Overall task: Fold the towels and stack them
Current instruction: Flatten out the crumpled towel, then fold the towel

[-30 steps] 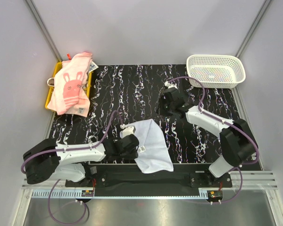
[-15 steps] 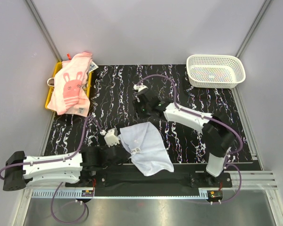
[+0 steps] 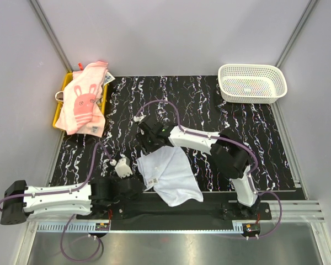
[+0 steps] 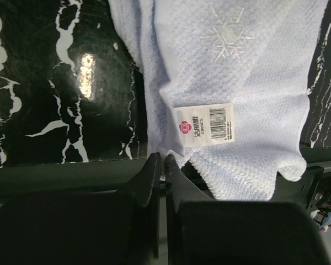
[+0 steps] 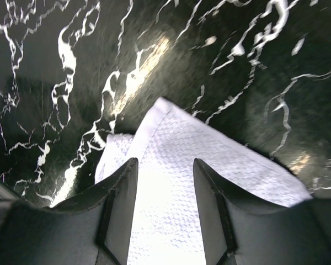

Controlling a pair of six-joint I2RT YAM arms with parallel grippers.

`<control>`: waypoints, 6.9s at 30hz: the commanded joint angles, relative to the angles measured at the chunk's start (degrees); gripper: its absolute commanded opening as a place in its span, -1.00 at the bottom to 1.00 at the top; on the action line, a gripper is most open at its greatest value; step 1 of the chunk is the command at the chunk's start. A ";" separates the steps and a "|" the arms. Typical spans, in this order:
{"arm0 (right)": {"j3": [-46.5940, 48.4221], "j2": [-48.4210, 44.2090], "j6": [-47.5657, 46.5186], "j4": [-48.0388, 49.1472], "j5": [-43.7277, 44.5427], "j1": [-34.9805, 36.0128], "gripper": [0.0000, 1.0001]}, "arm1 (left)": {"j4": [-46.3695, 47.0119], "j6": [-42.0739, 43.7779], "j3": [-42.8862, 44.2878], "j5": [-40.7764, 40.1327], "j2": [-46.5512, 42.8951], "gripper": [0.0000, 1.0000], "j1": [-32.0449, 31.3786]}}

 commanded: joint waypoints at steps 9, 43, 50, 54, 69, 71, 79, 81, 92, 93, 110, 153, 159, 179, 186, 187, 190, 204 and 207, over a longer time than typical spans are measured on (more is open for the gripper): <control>4.72 3.46 1.68 0.57 3.69 2.28 0.04 | -1.08 -2.87 -1.12 -1.81 -0.34 -1.00 -0.61; 9.83 9.37 2.47 -1.21 13.00 3.51 -0.76 | -4.24 -2.25 1.26 -3.30 -1.13 -1.00 -1.05; 6.40 -0.12 1.60 -1.37 22.50 3.25 -1.00 | -12.32 -0.50 8.01 -7.60 -2.71 -1.00 -1.05; 4.29 -7.41 1.42 -1.29 25.84 2.81 -1.00 | -18.47 2.22 15.57 -13.40 -2.28 -1.00 -1.05; -4.50 -34.84 1.86 -2.69 41.57 2.20 -1.00 | -11.74 38.49 40.53 -18.64 4.14 -1.00 16.32; -4.68 -35.55 1.68 -2.52 41.49 0.19 -1.00 | -5.32 46.47 42.64 -14.05 6.33 -1.00 25.08; -4.07 -30.74 -0.77 5.38 28.58 -15.81 -1.00 | 7.08 57.86 58.72 10.03 27.84 -1.00 47.44; -2.92 -28.10 -1.30 7.93 24.82 -20.37 -1.00 | 8.75 58.74 64.52 14.43 36.10 -1.00 51.23; 15.26 -4.45 0.71 13.57 11.35 -32.61 -1.00 | 7.98 60.76 96.69 27.89 72.86 -1.00 62.31; 17.80 -3.13 0.89 13.39 10.13 -32.87 -1.00 | 7.10 60.76 98.53 27.99 74.87 -1.00 62.66; -11.07 -17.61 11.61 19.28 0.97 -32.00 -1.00 | 18.25 53.82 60.61 28.51 56.01 -1.00 62.06; -47.92 -37.05 21.46 24.64 4.75 -20.22 -1.00 | 26.17 47.05 20.68 19.81 33.14 -1.00 47.03; -50.20 -36.17 22.51 28.24 3.79 -19.52 -1.00 | 27.75 46.44 18.40 19.99 33.76 -1.00 46.15; -46.70 -43.05 19.18 17.43 7.48 -19.25 -0.09 | 18.61 48.01 24.19 18.50 25.93 -0.07 43.59; -44.84 -34.15 19.79 19.63 5.98 -18.11 -0.22 | 20.63 49.25 26.23 19.28 35.68 -0.16 43.25; -45.97 -33.63 20.57 20.50 5.81 -17.50 -0.26 | 22.02 48.99 25.35 19.89 36.56 -0.18 43.24; -48.78 -33.27 22.42 22.17 6.16 -14.95 -0.30 | 24.84 47.49 20.97 21.13 36.40 -0.32 42.63; -53.54 -33.18 24.71 22.53 7.92 -11.08 -0.39 | 29.33 44.42 10.14 21.83 35.08 -0.53 42.19; -53.28 -35.81 24.19 19.82 8.88 -11.08 -0.39 | 26.79 44.41 11.62 22.01 31.67 -0.56 41.49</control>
